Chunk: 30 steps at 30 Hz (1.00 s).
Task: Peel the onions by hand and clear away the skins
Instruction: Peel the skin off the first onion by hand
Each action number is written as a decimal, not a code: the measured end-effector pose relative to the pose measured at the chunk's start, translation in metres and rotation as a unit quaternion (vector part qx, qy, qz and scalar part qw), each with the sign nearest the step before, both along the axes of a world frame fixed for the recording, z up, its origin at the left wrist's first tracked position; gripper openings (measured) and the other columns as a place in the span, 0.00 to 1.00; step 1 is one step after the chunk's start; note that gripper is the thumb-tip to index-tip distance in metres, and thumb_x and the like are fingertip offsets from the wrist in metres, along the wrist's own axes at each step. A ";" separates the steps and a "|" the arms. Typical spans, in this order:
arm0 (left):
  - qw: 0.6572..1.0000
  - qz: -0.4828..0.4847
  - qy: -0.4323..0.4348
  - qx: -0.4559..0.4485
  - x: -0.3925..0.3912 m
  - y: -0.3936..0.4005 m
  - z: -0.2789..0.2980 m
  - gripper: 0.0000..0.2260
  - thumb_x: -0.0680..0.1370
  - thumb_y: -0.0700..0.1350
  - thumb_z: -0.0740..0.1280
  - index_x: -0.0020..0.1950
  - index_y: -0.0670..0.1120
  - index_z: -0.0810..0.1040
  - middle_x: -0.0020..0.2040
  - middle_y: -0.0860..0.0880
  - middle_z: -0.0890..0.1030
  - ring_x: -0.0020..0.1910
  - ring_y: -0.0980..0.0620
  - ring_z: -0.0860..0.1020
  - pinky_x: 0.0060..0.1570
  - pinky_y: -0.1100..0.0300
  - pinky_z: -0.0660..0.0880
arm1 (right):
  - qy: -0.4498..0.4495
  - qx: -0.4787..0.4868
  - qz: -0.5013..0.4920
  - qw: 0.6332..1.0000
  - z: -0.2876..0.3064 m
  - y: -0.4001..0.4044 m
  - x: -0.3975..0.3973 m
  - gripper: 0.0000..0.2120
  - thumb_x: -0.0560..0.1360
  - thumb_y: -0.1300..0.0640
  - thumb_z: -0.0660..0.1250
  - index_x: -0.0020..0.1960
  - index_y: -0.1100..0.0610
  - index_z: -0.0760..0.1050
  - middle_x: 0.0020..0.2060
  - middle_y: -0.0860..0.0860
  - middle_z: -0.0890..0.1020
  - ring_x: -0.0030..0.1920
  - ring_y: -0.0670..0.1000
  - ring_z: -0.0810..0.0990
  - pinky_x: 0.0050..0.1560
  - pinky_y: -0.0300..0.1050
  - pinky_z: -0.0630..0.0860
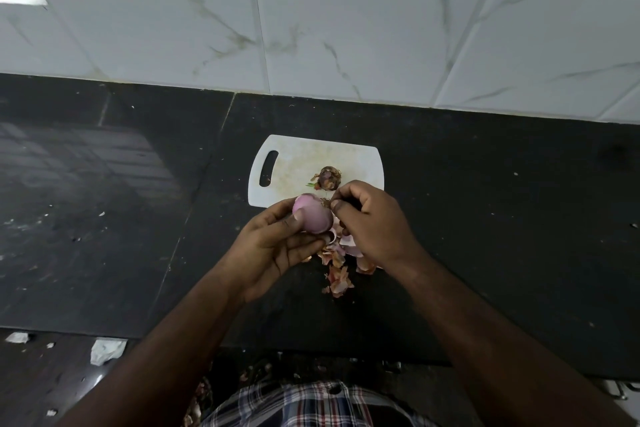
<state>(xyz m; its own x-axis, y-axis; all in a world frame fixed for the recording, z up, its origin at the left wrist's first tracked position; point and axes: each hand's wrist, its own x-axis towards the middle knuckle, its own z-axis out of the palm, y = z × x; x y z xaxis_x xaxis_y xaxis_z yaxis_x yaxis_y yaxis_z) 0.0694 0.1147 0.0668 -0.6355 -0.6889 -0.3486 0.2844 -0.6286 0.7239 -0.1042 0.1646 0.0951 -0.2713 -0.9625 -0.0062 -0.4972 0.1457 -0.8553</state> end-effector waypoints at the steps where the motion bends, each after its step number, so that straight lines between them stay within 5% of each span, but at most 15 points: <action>1: 1.000 -0.001 -0.001 0.005 0.000 -0.001 0.000 0.23 0.74 0.43 0.69 0.69 0.42 0.75 0.59 0.35 0.82 0.51 0.39 0.85 0.48 0.53 0.83 | 0.012 0.001 0.005 1.000 -0.001 0.000 0.000 0.07 0.79 0.59 0.64 0.43 0.55 0.78 0.33 0.46 0.78 0.34 0.46 0.76 0.37 0.46 0.74; 3: 1.000 -0.007 0.000 0.011 -0.002 -0.002 -0.001 0.21 0.76 0.44 0.65 0.70 0.44 0.75 0.57 0.35 0.82 0.45 0.42 0.84 0.44 0.55 0.83 | -0.021 0.014 0.005 1.000 -0.003 0.001 0.001 0.08 0.78 0.59 0.63 0.40 0.56 0.76 0.30 0.47 0.76 0.32 0.48 0.73 0.36 0.48 0.72; 8: 0.999 -0.018 -0.002 0.032 -0.001 -0.003 -0.003 0.22 0.76 0.49 0.61 0.67 0.42 0.77 0.48 0.38 0.81 0.32 0.48 0.78 0.31 0.60 0.75 | -0.292 0.061 -0.061 0.953 -0.001 -0.001 0.011 0.11 0.77 0.62 0.61 0.38 0.58 0.76 0.28 0.50 0.74 0.31 0.50 0.72 0.33 0.44 0.70; 11: 0.999 -0.013 -0.002 0.045 0.000 -0.003 -0.005 0.25 0.75 0.50 0.60 0.69 0.41 0.75 0.50 0.37 0.80 0.31 0.49 0.77 0.29 0.61 0.74 | -0.150 0.033 -0.043 0.987 -0.006 0.001 -0.007 0.11 0.79 0.58 0.63 0.41 0.59 0.79 0.31 0.48 0.80 0.35 0.49 0.78 0.39 0.50 0.76; 14: 0.999 -0.009 -0.008 0.045 0.002 -0.003 -0.006 0.21 0.80 0.48 0.57 0.71 0.43 0.75 0.53 0.36 0.80 0.31 0.49 0.77 0.27 0.62 0.74 | -0.009 0.020 -0.005 1.000 -0.010 0.005 -0.019 0.05 0.77 0.54 0.70 0.44 0.52 0.84 0.38 0.46 0.85 0.41 0.43 0.83 0.42 0.45 0.79; 15: 0.999 -0.008 -0.012 0.046 0.002 -0.003 -0.005 0.20 0.82 0.48 0.55 0.70 0.45 0.75 0.53 0.35 0.80 0.31 0.49 0.76 0.27 0.62 0.74 | -0.010 0.009 -0.005 1.000 -0.008 0.007 -0.020 0.01 0.75 0.57 0.73 0.45 0.52 0.85 0.40 0.46 0.85 0.41 0.42 0.83 0.41 0.41 0.79; 18: 0.999 -0.014 -0.020 0.047 0.001 -0.002 -0.004 0.20 0.83 0.49 0.53 0.69 0.46 0.77 0.51 0.36 0.82 0.31 0.50 0.77 0.27 0.62 0.74 | -0.035 -0.014 0.007 0.999 -0.008 0.005 -0.019 0.11 0.72 0.63 0.75 0.52 0.51 0.85 0.45 0.45 0.86 0.46 0.40 0.84 0.46 0.40 0.81; 21: 0.998 -0.029 -0.043 0.043 -0.002 0.000 -0.001 0.19 0.84 0.52 0.54 0.66 0.45 0.77 0.49 0.37 0.82 0.31 0.50 0.77 0.28 0.62 0.73 | -0.042 -0.010 0.070 0.997 -0.006 -0.002 -0.012 0.16 0.73 0.58 0.75 0.61 0.50 0.82 0.54 0.44 0.85 0.54 0.42 0.82 0.57 0.44 0.79; 27: 0.993 -0.030 -0.095 -0.061 -0.012 0.004 0.006 0.21 0.78 0.59 0.62 0.59 0.43 0.75 0.40 0.45 0.81 0.31 0.52 0.75 0.30 0.62 0.72 | -0.016 -0.127 0.003 0.992 -0.017 -0.008 0.011 0.02 0.72 0.61 0.75 0.44 0.56 0.84 0.41 0.48 0.82 0.44 0.45 0.81 0.47 0.41 0.78; 30: 0.990 -0.027 -0.110 -0.081 -0.016 0.003 0.009 0.18 0.79 0.58 0.62 0.56 0.44 0.75 0.37 0.46 0.80 0.30 0.53 0.74 0.30 0.61 0.70 | 0.032 -0.191 -0.055 0.979 -0.021 -0.009 0.020 0.04 0.73 0.60 0.70 0.44 0.61 0.81 0.39 0.49 0.81 0.42 0.44 0.78 0.45 0.35 0.75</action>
